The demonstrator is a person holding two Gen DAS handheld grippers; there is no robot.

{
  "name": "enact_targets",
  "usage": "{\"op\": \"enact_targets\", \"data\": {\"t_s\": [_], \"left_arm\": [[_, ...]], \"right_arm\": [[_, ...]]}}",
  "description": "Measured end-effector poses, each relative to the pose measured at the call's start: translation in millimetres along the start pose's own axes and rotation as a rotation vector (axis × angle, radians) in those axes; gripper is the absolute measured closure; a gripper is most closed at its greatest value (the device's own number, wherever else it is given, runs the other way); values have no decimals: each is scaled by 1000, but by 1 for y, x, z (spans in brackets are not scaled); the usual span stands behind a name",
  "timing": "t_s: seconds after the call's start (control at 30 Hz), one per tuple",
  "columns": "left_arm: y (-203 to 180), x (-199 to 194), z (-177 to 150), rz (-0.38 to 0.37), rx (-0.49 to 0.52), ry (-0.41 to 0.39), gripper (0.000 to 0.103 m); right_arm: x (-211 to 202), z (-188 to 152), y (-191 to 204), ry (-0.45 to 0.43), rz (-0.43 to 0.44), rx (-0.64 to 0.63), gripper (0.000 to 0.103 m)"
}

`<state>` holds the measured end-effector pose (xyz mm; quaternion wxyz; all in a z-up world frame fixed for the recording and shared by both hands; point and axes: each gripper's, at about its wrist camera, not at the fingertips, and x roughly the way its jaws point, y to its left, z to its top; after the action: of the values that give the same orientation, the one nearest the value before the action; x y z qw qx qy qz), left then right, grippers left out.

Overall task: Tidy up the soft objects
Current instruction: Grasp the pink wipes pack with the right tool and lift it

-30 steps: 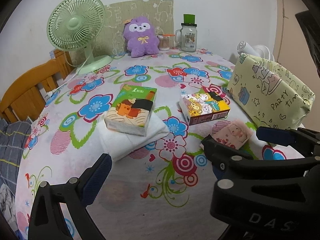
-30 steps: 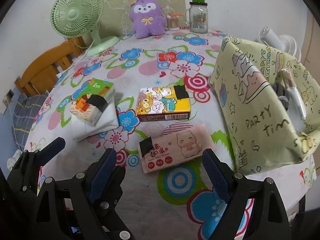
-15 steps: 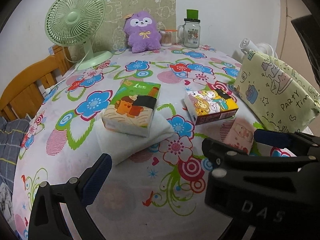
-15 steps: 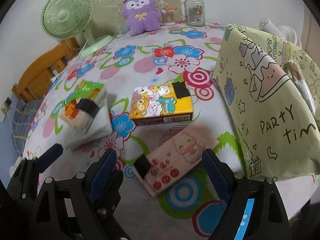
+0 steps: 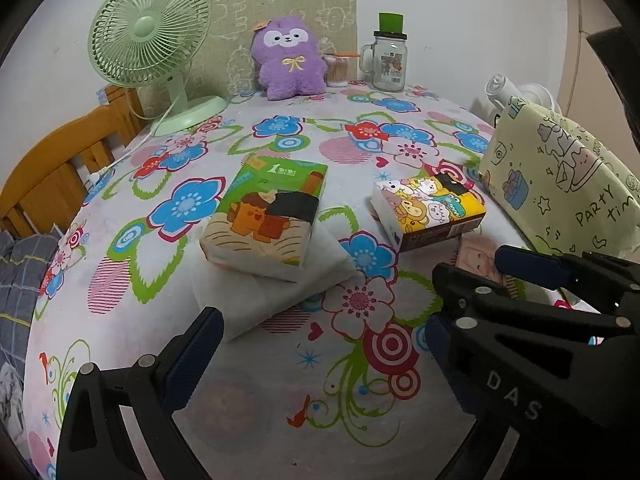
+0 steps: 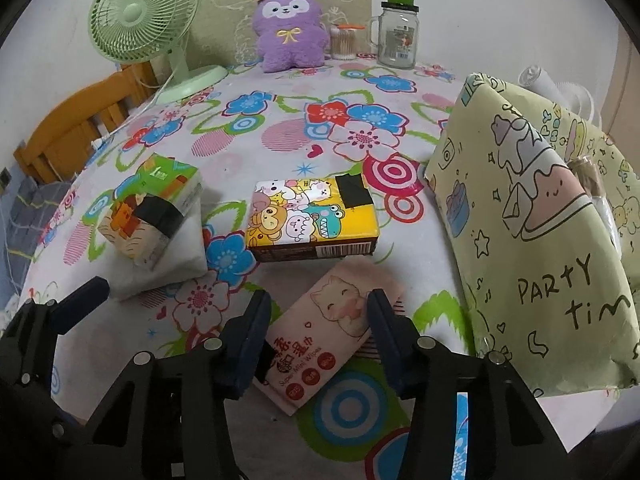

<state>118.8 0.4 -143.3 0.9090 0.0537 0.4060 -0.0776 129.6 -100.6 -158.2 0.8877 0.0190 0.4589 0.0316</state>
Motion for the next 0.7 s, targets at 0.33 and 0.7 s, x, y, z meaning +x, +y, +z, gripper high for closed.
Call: {"op": "enact_targets", "data": {"t_s": [0.33,0.7], "left_arm": [[-2,-2,-3,-10,3,-1,2],[-3,-8,-7,-10,9,-1,2]], "right_arm": [[0,-7,-7,26,-33,68,37],[-5,-10,4,-3,-14,18,62]]}}
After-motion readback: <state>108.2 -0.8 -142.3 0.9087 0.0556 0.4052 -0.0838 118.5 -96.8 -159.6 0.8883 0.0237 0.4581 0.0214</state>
